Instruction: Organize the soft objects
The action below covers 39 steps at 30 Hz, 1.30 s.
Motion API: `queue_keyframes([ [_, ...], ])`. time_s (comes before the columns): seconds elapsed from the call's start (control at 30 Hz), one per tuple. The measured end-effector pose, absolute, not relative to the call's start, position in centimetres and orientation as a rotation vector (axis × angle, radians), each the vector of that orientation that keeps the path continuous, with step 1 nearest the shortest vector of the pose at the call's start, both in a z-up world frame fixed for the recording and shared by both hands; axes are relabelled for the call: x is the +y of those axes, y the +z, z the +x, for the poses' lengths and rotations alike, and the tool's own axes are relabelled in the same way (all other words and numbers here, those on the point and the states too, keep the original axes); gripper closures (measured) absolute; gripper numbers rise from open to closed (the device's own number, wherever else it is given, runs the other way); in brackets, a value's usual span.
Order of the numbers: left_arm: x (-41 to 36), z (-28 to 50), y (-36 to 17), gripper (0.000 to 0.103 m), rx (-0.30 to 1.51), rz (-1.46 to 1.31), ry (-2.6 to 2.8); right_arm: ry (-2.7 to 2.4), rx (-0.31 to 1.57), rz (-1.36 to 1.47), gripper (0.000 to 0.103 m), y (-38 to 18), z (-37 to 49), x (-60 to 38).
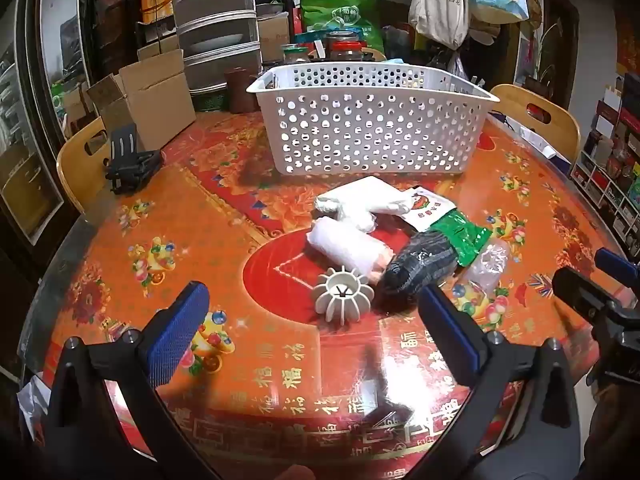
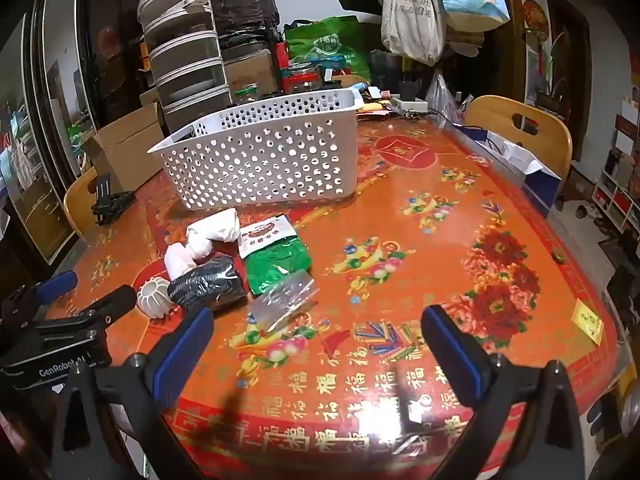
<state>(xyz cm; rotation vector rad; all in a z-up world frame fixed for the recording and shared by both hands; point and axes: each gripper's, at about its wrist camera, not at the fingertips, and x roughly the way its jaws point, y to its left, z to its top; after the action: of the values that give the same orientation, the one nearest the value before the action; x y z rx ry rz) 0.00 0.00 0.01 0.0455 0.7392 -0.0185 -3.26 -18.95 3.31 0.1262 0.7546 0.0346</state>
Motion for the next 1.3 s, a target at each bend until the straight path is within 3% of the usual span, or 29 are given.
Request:
queue_keyframes([
  [1.3,-0.7,0.2,0.7,0.000,0.734,0.047,-0.029,0.055,0.745,0.135,0.000,3.2,-3.5,-19.5],
])
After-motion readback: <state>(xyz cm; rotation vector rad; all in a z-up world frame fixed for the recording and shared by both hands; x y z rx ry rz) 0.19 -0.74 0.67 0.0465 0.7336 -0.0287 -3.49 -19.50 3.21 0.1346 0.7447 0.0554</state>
